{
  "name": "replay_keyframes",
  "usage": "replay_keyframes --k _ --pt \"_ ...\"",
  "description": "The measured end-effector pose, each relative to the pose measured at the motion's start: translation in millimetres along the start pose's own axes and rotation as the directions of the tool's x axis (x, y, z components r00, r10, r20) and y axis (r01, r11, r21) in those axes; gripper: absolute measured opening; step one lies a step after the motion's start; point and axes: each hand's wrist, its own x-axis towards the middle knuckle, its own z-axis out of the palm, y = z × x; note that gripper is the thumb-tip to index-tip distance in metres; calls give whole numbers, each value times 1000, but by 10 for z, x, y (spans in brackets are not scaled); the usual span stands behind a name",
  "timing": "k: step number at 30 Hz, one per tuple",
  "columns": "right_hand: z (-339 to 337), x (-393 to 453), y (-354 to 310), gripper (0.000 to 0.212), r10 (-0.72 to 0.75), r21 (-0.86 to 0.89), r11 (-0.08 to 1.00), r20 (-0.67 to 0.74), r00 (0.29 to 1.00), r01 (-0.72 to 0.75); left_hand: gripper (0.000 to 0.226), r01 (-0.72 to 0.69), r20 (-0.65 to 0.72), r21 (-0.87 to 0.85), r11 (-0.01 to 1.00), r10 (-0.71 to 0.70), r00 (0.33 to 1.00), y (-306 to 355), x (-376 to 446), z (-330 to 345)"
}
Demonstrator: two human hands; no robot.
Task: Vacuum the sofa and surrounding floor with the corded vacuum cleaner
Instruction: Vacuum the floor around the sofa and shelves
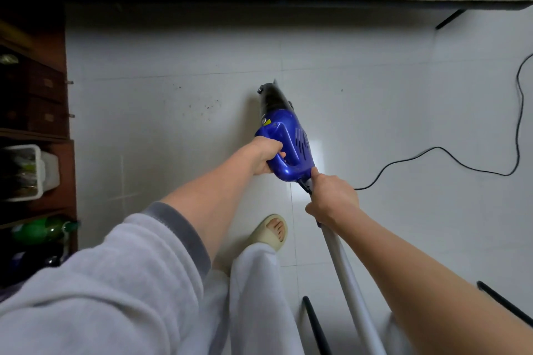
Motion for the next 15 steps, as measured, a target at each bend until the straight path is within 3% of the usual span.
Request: replay_keyframes --k 15 --pt "595 -563 -1308 51 -77 -65 994 91 993 83 34 74 -41 -101 992 -79 996 -797 -302 -1451"
